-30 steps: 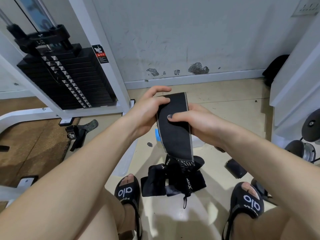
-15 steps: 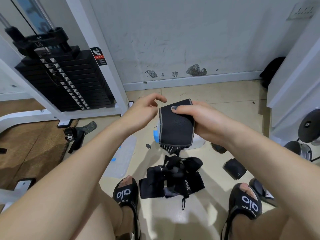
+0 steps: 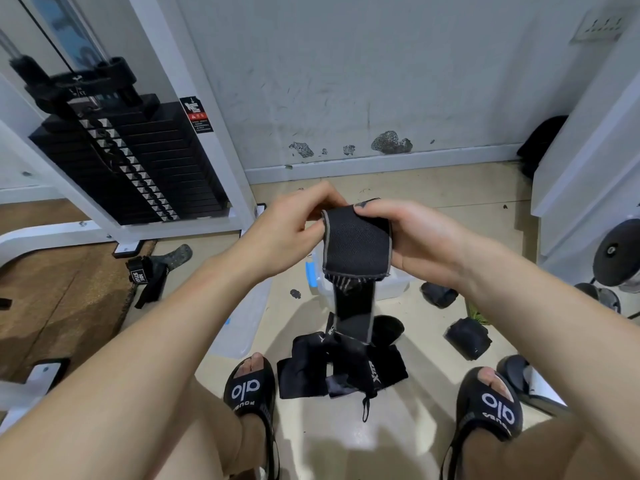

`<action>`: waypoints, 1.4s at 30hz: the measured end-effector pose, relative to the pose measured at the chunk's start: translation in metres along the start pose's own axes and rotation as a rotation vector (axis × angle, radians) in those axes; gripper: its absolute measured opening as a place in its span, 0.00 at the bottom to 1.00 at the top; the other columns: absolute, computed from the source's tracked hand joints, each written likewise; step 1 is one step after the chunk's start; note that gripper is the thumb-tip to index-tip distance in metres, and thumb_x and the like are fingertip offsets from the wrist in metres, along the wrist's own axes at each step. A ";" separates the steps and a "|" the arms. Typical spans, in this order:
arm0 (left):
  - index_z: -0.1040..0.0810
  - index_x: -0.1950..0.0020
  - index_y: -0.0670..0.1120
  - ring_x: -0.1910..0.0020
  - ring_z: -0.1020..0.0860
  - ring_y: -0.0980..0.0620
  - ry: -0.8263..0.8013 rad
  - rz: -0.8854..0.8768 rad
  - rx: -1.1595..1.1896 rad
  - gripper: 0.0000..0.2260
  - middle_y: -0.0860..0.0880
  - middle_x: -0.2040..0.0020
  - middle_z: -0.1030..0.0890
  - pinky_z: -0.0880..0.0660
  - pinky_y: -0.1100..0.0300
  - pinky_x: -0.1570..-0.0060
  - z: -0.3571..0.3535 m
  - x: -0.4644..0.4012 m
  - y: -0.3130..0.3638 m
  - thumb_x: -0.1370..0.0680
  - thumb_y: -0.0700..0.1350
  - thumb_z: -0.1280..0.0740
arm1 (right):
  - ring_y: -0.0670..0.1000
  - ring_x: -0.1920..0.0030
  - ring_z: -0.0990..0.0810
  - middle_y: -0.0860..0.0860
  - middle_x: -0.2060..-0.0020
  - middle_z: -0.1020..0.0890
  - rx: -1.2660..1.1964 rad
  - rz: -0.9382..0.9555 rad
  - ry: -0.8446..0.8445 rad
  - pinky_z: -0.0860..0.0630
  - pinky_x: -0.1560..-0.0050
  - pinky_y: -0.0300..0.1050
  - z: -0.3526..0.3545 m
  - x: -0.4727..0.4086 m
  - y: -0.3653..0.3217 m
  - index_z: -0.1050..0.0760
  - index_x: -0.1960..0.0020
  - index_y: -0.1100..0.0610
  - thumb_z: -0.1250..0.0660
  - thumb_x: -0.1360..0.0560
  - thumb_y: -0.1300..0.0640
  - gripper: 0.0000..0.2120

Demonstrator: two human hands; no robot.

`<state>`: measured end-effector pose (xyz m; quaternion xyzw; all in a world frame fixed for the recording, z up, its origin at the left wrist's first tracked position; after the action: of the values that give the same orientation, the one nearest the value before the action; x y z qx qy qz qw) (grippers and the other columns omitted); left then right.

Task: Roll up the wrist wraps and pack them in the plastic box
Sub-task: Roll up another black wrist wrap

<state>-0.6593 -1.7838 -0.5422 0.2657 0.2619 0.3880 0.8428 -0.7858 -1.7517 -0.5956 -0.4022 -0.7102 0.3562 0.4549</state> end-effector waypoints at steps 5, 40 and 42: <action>0.24 0.48 0.47 0.63 0.30 0.54 0.022 0.104 -0.025 0.05 0.51 0.60 0.22 0.34 0.61 0.63 0.001 -0.001 -0.012 0.17 0.39 0.39 | 0.51 0.52 0.18 0.56 0.50 0.17 0.031 0.056 0.052 0.21 0.54 0.41 0.005 0.001 -0.009 0.20 0.38 0.65 0.33 0.21 0.61 0.13; 0.20 0.41 0.42 0.71 0.27 0.66 0.164 0.179 0.313 0.06 0.62 0.65 0.20 0.32 0.74 0.69 0.009 -0.008 -0.015 0.18 0.36 0.33 | 0.50 0.62 0.18 0.52 0.59 0.16 -0.125 0.313 0.117 0.22 0.63 0.40 -0.003 0.013 -0.047 0.27 0.32 0.62 0.32 0.23 0.70 0.20; 0.21 0.37 0.41 0.61 0.21 0.67 0.154 0.187 0.355 0.11 0.57 0.54 0.17 0.28 0.74 0.60 0.005 -0.010 -0.017 0.19 0.35 0.31 | 0.51 0.62 0.18 0.53 0.57 0.16 -0.162 0.321 0.116 0.21 0.62 0.41 -0.002 0.011 -0.048 0.27 0.33 0.60 0.32 0.23 0.69 0.19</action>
<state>-0.6531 -1.8024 -0.5475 0.4029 0.3640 0.4311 0.7207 -0.7989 -1.7617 -0.5495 -0.5655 -0.6359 0.3419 0.3986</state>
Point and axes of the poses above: each hand's wrist, its own x-axis away from the middle knuckle, its own z-axis out of the back of the hand, y = z × x, the point moved 9 cm from there along -x, towards the middle knuckle
